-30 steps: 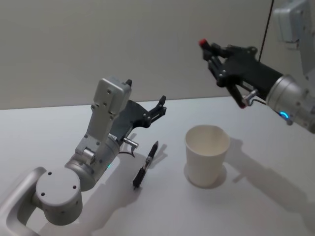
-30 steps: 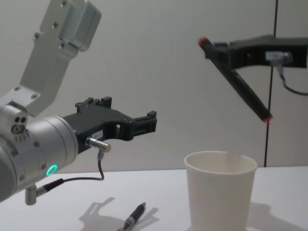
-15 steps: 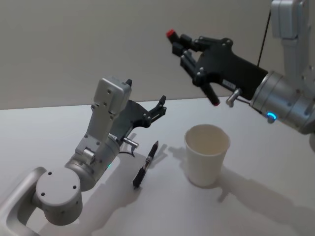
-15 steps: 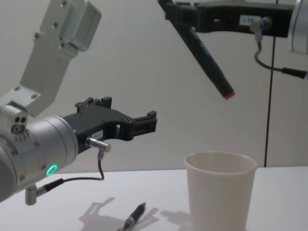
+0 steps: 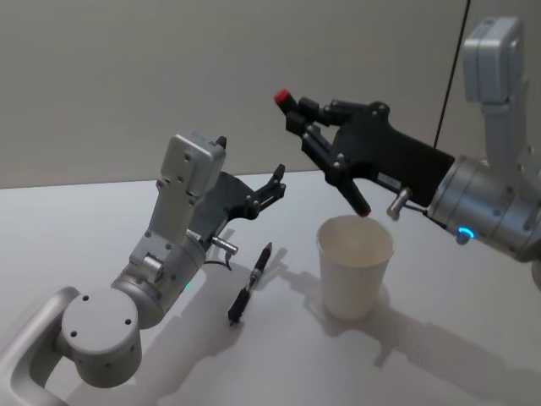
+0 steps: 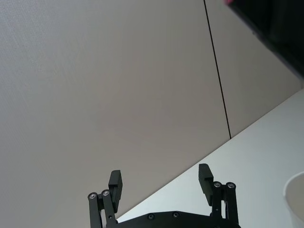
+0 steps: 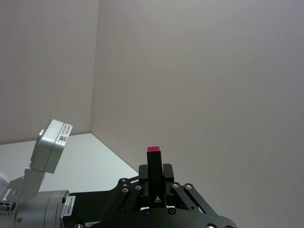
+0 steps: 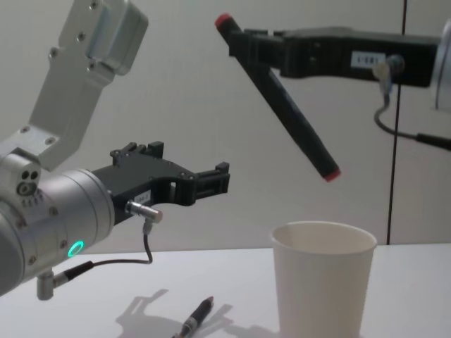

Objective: Place the pen into the pen holder.

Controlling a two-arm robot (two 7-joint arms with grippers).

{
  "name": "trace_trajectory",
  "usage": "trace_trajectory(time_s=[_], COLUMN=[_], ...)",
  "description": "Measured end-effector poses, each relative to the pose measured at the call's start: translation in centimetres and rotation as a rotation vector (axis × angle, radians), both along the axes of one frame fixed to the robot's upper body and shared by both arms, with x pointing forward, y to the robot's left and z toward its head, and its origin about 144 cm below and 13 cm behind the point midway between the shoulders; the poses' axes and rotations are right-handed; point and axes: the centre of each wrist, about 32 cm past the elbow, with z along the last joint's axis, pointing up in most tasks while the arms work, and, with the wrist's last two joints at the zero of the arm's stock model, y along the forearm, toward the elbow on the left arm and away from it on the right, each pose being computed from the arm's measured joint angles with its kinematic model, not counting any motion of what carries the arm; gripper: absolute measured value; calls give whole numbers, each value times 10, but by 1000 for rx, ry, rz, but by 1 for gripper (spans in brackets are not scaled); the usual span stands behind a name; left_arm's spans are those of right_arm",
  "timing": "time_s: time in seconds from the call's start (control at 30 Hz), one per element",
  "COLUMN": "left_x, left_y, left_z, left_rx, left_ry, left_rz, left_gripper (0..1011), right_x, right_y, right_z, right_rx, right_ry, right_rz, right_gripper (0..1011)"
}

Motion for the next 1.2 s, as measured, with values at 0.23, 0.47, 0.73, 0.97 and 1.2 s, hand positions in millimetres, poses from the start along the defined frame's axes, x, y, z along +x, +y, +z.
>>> trace_trajectory(time_s=[0.23,0.47,0.73,0.97,1.2], left_x=[0,0,0,0,0], left_y=[0,0,0,0,0], left_z=[0,0,0,0,0], left_rx=[0,0,0,0,0], left_ry=[0,0,0,0,0], left_rz=[0,0,0,0,0], left_gripper=[1001,1001,1001,1001,1001], right_x=[-4,-5,-3,0,1], right_y=[-1,1,3,6,8], right_z=[-9,-17,-29,-38,-46], right_rx=[-14,-27,-41,-56,-70], right_ry=[1,-4,13,30,48], right_rz=[-31,-67,-93,-102,-105], right_gripper=[165,166,165,166,165])
